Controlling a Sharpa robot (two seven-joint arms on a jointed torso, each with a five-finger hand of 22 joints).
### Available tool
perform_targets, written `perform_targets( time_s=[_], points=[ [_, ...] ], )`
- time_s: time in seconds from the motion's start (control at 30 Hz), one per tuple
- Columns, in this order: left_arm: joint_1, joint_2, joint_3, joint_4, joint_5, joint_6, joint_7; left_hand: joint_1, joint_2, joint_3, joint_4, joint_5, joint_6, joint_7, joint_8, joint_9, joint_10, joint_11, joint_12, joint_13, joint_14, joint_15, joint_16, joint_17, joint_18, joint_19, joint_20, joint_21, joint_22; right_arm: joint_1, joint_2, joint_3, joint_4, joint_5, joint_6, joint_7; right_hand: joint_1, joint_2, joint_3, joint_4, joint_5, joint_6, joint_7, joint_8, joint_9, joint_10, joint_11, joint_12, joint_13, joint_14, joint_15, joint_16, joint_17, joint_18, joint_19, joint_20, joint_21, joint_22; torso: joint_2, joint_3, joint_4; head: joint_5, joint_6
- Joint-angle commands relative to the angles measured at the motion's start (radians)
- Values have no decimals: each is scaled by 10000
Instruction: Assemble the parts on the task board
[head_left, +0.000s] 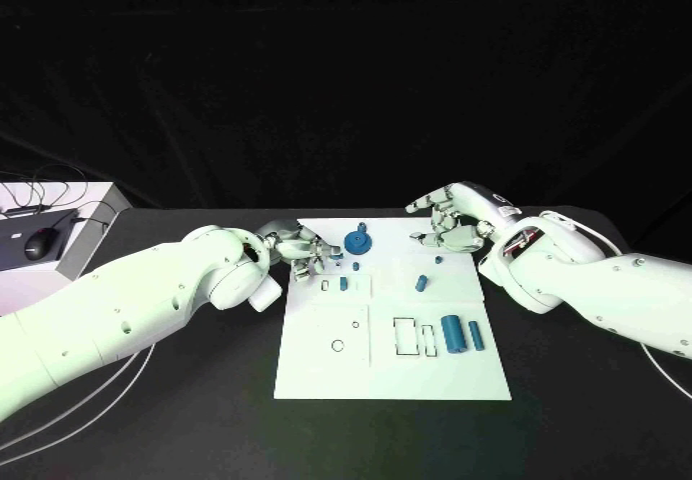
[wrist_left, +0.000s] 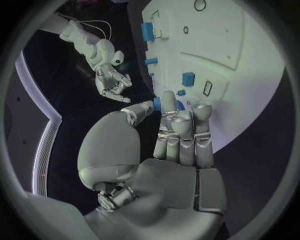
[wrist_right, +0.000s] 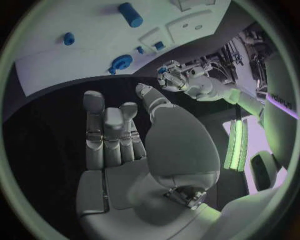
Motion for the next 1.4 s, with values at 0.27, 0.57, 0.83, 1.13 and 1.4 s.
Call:
perform_targets(
  time_s=[0.27, 0.57, 0.83, 1.13, 1.4],
  points=[
    [720, 182, -250, -244, -1139, 1902, -2803, 65, -53, 1045, -1136, 6, 460, -178, -296, 193, 285, -31, -283, -144, 209, 4, -137, 435, -403, 120, -215, 88, -66, 80, -356, 44, -534, 7612, -435, 3077, 24, 690, -977, -381, 206, 43, 136, 115, 23, -1049, 305, -2735, -4115, -1637, 393, -3725, -4000, -313, -1411, 404, -3462, -2112, -14, 67, -11, 50, -63],
    [1146, 464, -778, -399, -1325, 2108, -3600, -28, -19, 933, -1384, 282, 797, -256, -575, 127, 651, -88, -606, -285, 362, -57, -223, 969, -670, 298, -416, 356, -32, 114, -431, 48, -919, 9149, -555, 3625, -47, 971, -1210, -536, 269, -134, 176, 146, 22, -1670, 637, -3695, -6981, -2312, 830, -5271, -6385, -469, -2177, 797, -4114, -4288, -48, 58, 12, 96, -150],
    [1331, 759, -1102, -437, -1612, 1696, -3712, -113, 11, 873, -1462, 491, 962, -318, -610, 216, 803, -136, -610, -293, 433, -94, -171, 1281, -727, 388, -464, 577, 42, 119, -377, 49, -1074, 9528, -404, 3827, -232, 972, -999, -635, 241, -134, 290, 83, 15, -1581, 1003, -5182, -10014, -2017, 1284, -7838, -9051, -518, -3152, 1308, -4085, -6678, -35, 38, 4, 149, -167],
    [1382, 892, -1210, -347, -2319, 1639, -3693, -115, 13, 838, -1462, 539, 1008, -340, -607, 251, 855, -155, -598, -320, 454, -108, -145, 1361, -744, 421, -480, 654, 69, 119, -345, 48, -1143, 9627, -303, 3873, -307, 985, -1085, -776, 202, -126, 358, 81, 15, -1613, 1124, -5843, -9919, -1622, 1434, -8949, -10341, -528, -2978, 1449, -4000, -9148, -20, 44, -6, 168, -205],
    [1388, 953, -1240, -201, -3016, 1851, -3669, 17, -56, 818, -1388, 559, 1037, -336, -655, 300, 861, -153, -586, -389, 470, -105, -159, 1471, -773, 403, -487, 712, 88, 119, -337, 48, -1171, 9648, -237, 3850, -306, 1001, -1149, -811, 175, -148, 370, 82, 16, -1643, 1141, -5893, -9922, -1637, 1449, -8941, -10519, -554, -2861, 1449, -3879, -10078, -11, 45, -4, 198, -247]
  ],
)
